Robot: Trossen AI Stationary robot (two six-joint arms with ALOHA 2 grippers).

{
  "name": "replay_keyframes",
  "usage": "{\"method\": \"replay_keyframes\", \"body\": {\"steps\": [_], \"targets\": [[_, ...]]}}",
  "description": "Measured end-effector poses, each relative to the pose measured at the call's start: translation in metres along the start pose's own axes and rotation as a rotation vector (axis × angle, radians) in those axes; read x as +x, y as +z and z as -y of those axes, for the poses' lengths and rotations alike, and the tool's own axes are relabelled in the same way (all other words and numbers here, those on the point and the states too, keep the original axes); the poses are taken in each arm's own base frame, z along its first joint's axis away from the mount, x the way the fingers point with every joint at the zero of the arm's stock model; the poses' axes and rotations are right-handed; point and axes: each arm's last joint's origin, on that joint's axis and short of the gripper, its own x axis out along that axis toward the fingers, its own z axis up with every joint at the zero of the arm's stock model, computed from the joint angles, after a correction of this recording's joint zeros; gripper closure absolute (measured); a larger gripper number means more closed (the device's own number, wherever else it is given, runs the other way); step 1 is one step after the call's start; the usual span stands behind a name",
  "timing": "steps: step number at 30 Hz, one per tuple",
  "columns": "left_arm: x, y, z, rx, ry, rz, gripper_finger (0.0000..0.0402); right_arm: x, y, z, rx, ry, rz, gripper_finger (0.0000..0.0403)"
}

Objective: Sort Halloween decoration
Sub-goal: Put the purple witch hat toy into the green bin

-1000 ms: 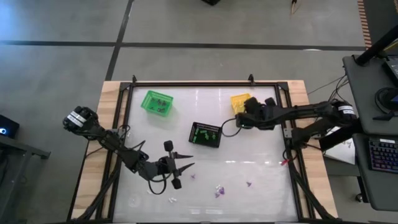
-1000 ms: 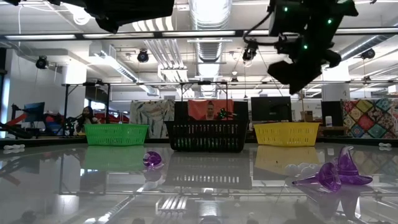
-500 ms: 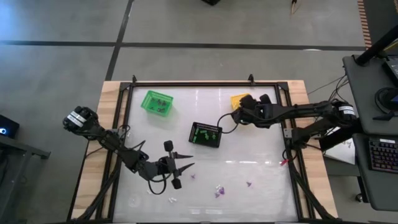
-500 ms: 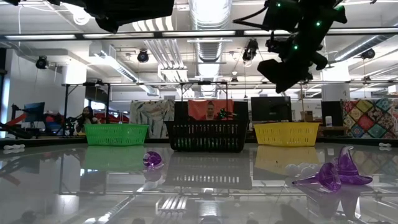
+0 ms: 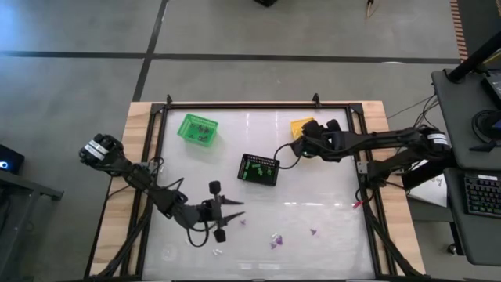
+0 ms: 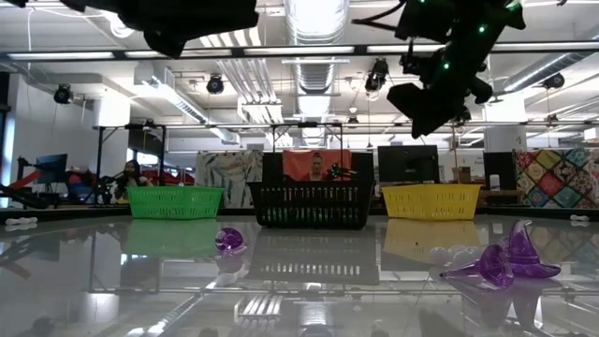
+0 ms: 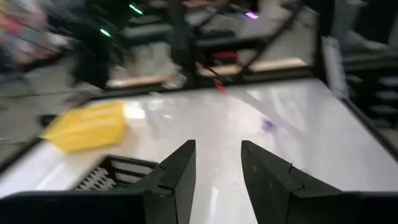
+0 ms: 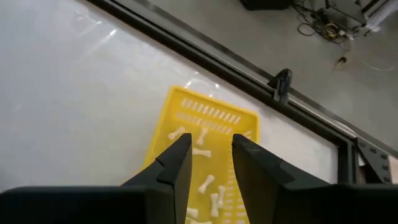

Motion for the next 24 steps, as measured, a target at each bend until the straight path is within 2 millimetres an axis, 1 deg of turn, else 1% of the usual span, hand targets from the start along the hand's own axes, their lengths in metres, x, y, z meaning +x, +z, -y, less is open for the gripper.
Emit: {"method": "replay_keyframes", "body": {"steps": [4,7,11,16,20,24], "targets": [[-0.003,-0.01,0.005,-0.006,-0.102,-0.085,0.0288,-0.012,0.001,-0.002,0.002,0.045,0.027,0.0294],[-0.004,-0.016,0.007,-0.031,-0.128,-0.135,0.0278,-0.023,-0.001,-0.004,0.006,0.084,0.046,0.029],[0.0,-0.027,0.013,-0.043,-0.131,-0.161,0.0251,-0.036,-0.004,-0.008,0.014,0.139,0.072,0.0287],[0.008,-0.051,0.021,-0.039,-0.146,-0.223,0.0215,-0.048,-0.012,-0.014,0.014,0.193,0.083,0.0287],[0.013,-0.064,0.027,-0.024,-0.186,-0.247,0.021,-0.055,-0.015,-0.019,0.006,0.225,0.1,0.0284],[0.019,-0.078,0.03,0.0,-0.212,-0.266,0.0218,-0.059,-0.017,-0.024,0.009,0.251,0.112,0.0284]]}}
